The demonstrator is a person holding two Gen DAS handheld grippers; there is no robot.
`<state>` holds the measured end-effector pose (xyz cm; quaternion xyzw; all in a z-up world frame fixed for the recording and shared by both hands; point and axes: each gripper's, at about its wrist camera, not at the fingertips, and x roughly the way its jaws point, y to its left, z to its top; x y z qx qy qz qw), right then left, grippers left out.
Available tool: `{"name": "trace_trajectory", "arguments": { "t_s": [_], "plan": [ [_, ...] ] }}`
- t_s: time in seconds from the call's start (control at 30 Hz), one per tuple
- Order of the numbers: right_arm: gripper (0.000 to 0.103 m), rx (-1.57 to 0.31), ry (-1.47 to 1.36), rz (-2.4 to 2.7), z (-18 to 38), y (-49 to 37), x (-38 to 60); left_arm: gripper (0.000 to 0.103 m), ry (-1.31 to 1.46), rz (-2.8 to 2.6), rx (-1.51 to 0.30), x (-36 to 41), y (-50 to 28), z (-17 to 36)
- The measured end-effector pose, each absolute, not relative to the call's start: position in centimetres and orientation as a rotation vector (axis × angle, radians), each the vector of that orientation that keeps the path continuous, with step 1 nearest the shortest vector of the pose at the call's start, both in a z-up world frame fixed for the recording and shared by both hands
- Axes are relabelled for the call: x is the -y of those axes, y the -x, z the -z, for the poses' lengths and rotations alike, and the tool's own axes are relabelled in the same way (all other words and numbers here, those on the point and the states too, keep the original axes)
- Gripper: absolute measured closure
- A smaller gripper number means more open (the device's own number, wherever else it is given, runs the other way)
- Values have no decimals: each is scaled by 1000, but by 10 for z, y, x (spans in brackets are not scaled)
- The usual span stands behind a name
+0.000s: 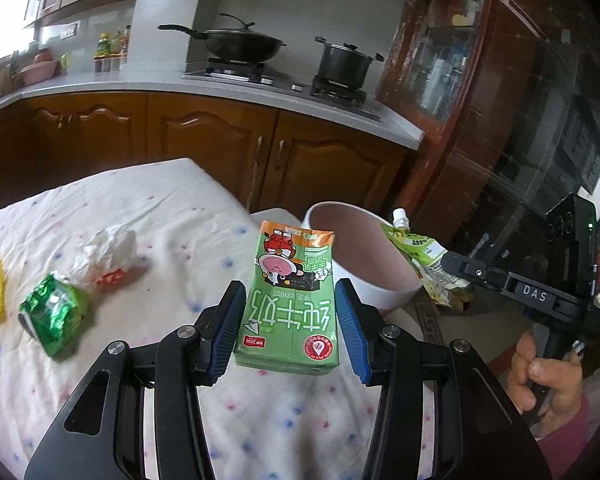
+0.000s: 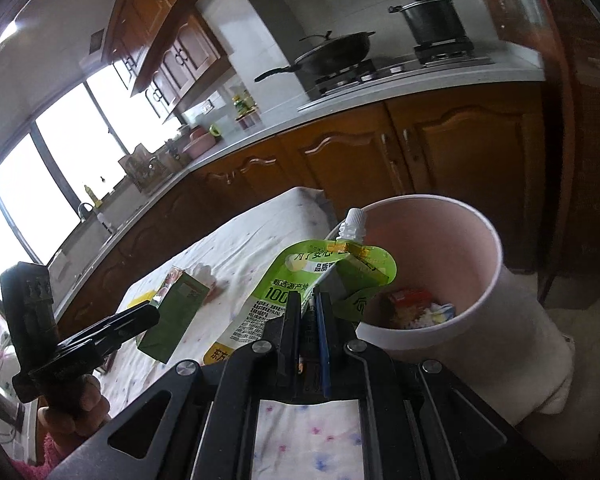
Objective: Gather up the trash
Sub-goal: 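Carry the milk carton and spout pouch over the pink bin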
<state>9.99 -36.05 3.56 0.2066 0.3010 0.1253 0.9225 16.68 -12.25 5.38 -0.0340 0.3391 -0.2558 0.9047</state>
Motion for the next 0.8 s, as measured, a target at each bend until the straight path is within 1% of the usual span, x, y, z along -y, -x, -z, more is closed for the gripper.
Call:
{"name": "trace_trajectory", "arguments": {
  "t_s": [0.53, 0.8],
  "plan": [
    [96, -611, -465, -203, -30, -111, 402, 57, 29, 611, -707, 189, -196, -66],
    [96, -627, -473, -188, -23, -127, 418, 57, -4, 621, -754, 223, -223, -53]
  ]
}}
